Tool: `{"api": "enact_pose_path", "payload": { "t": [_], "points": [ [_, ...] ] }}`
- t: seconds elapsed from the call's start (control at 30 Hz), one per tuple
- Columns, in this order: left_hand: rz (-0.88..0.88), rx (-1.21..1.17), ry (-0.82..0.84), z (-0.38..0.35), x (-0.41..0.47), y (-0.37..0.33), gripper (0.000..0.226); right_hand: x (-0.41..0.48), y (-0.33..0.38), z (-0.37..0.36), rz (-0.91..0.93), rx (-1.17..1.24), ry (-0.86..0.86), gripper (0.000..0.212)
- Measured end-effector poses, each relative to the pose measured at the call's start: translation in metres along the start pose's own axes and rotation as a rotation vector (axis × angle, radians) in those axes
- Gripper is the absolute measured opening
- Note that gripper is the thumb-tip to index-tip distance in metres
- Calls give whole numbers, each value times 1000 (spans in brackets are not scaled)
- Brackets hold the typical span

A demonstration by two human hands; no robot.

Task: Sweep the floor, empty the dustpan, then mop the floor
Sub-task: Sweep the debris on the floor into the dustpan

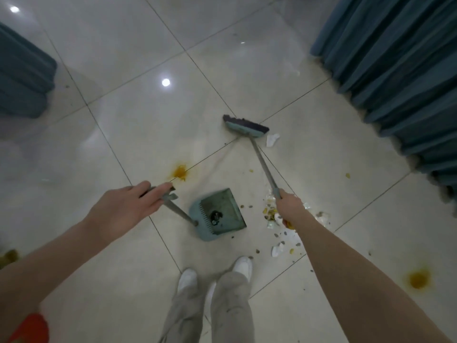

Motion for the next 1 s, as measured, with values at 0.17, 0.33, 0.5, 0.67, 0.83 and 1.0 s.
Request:
{"api": "enact_pose_path", "payload": {
  "t": [0.17, 0.33, 0.5, 0.67, 0.83, 1.0],
  "points": [
    [-6, 25, 6, 6, -15, -10, 42, -70, -78, -21, -72, -89, 49, 34],
    [-178, 113, 11, 11, -41, -47, 72, -166, -144, -43, -130, -232, 66, 39],
    [-141, 52, 89, 11, -72, -63, 89, -238, -175, -59, -167, -240, 30, 39],
    [-107, 34, 30, 38, -84, -70, 82, -269, -154, -20, -130, -25, -24, 35],
    [-67, 55, 56, 38, -88, -71, 74, -241, -127, 19, -120, 123, -115, 35],
    [-21, -11, 59, 25, -79, -69, 54, -147, -84, 59, -46, 93, -204, 47]
  ]
}}
Point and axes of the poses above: each hand's wrist, its own x-axis towards the middle knuckle, its own z-axis out of the back of the hand, y = z × x, the point moved 6 cm from there along x, towards the middle knuckle, and after that the axes turned 11 degrees about -z, right-handed, at the moved point
